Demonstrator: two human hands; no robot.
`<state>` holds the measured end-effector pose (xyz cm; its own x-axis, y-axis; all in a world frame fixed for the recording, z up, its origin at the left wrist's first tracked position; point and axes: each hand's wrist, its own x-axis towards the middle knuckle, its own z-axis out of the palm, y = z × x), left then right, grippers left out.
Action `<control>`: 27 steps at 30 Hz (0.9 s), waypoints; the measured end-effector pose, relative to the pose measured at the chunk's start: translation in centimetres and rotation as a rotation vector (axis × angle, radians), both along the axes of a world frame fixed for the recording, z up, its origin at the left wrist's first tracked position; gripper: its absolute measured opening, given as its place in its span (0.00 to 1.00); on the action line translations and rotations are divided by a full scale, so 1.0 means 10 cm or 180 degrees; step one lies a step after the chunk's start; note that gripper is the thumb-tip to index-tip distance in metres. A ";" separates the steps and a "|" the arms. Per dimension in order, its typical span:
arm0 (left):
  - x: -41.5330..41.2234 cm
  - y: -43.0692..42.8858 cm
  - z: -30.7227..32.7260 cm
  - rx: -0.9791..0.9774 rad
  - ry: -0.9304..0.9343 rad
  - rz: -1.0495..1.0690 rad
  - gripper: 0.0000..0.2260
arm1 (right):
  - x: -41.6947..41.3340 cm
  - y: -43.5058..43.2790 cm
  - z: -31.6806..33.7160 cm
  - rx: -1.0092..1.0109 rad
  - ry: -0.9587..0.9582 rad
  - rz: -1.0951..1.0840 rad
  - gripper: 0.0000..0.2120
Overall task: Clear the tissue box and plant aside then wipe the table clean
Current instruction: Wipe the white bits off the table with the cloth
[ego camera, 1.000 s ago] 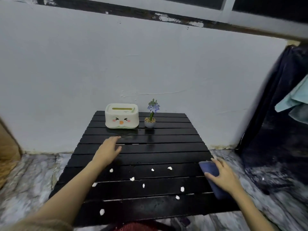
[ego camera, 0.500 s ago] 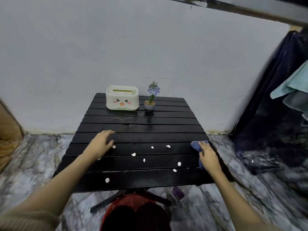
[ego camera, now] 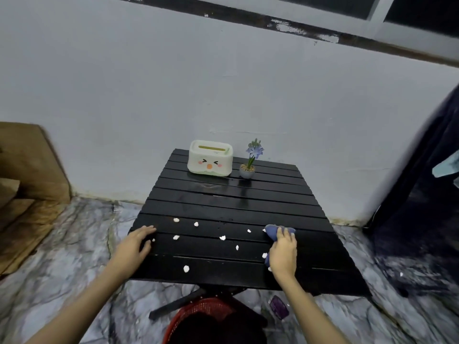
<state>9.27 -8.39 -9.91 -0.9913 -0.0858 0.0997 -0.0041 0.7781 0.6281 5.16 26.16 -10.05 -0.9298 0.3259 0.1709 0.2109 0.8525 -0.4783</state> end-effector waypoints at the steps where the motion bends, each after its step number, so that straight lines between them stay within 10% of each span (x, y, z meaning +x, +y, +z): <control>1: 0.00 0.01 0.00 0.0030 0.0027 0.0038 0.15 | 0.00 -0.08 0.01 -0.0014 -0.0016 0.0004 0.24; 27: -0.01 0.00 -0.12 0.0069 0.0113 0.0102 0.16 | 0.28 -0.92 0.10 -0.0575 -0.0031 0.3079 0.20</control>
